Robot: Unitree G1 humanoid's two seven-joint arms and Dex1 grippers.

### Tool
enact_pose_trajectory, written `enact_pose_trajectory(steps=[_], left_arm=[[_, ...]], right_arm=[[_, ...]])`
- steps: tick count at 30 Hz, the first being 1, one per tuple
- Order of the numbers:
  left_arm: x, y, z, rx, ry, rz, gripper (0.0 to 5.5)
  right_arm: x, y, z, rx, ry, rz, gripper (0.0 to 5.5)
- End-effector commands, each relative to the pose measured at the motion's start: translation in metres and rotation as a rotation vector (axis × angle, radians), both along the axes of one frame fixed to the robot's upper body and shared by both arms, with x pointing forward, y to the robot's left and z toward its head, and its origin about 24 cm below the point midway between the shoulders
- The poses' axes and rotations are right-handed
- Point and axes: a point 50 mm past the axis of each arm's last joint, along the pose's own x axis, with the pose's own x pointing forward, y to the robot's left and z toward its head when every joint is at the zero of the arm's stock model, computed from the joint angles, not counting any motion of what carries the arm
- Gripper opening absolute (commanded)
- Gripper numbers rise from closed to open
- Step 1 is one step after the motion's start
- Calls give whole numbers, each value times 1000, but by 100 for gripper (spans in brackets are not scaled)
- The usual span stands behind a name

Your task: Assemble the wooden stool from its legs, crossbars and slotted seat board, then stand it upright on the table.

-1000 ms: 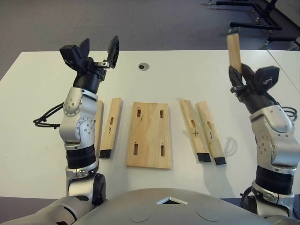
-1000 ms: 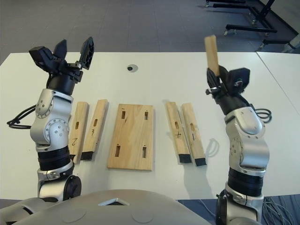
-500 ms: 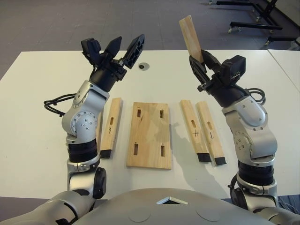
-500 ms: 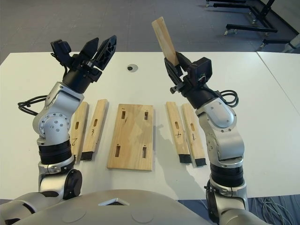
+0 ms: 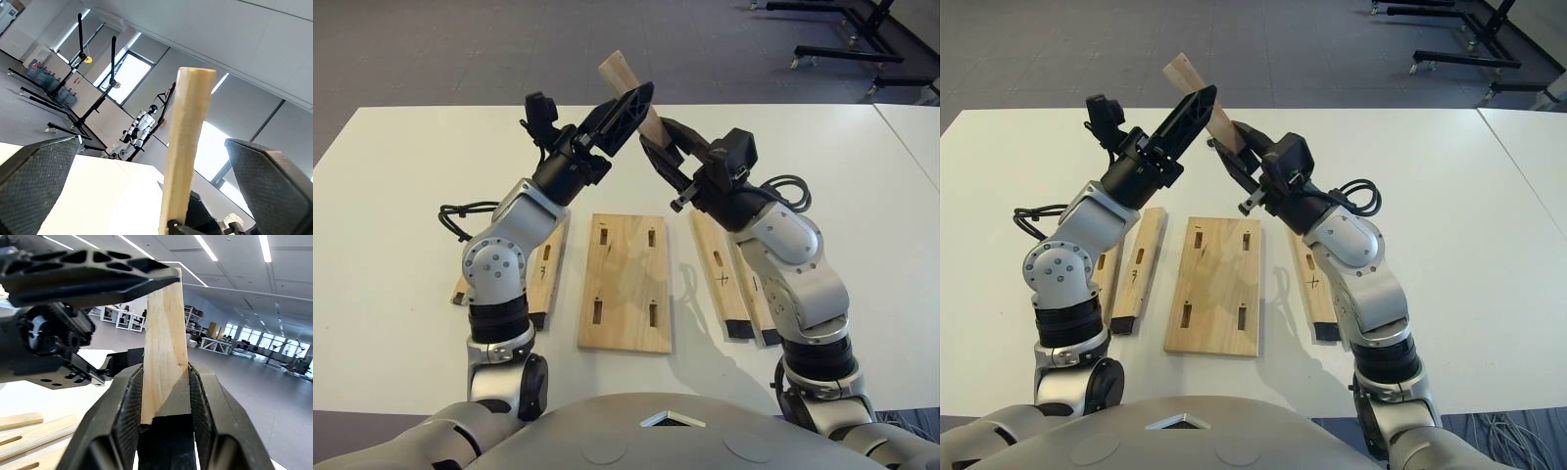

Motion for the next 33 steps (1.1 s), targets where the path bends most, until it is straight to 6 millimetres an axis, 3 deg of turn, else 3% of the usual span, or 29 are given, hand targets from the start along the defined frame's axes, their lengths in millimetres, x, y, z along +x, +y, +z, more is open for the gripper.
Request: enact_pose_trajectory(steps=[1, 7, 33], left_arm=[[-4, -4, -1, 12, 6, -21, 540], [-5, -5, -1, 14, 9, -27, 519], [-2, -2, -1, 1, 21, -9, 138]], right_arm=[[0, 4, 1, -9, 6, 22, 128], [1, 6, -7, -36, 47, 27, 128], [2, 2, -22, -122, 96, 13, 128]])
